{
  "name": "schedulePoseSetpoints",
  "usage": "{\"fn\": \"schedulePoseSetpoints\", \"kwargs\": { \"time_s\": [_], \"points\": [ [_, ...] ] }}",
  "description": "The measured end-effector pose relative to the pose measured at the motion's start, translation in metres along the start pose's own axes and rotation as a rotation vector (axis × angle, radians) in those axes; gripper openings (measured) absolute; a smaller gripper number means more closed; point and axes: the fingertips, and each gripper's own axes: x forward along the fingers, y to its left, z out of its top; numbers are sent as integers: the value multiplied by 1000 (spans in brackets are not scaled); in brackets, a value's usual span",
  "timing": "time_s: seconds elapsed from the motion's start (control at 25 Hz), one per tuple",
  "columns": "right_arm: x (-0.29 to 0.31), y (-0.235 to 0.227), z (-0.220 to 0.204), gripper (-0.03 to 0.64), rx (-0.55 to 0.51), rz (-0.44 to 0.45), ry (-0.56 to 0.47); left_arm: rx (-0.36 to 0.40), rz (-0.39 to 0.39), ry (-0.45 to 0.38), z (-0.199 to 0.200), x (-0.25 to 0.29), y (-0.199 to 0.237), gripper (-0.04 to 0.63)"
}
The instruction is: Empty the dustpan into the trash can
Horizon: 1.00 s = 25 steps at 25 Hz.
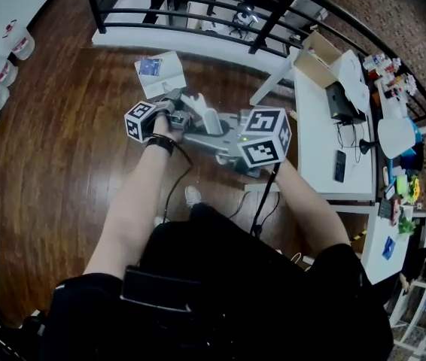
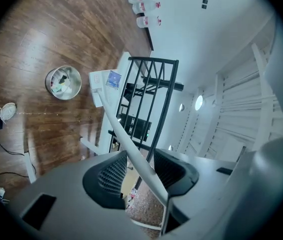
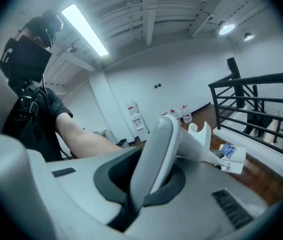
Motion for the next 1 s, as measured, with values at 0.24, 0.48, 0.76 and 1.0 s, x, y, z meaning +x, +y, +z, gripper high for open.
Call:
{"fn": "schedulePoseSetpoints", "kwargs": {
  "time_s": [0.24,0.48,0.76,1.0],
  "points": [
    [-35,18,-16,18,-29,-24,27,-24,41,76,-58,19,20,184],
    [-64,23,-39,17,-35,-30,107,-58,46,132,-102,24,35,161],
    [-86,37,-73,17,-109,37,331,-86,60,158,-132,17,55,158],
    [-99,47,-88,17,-158,104,474,-132,64,119,-142,11,64,155]
  ]
}}
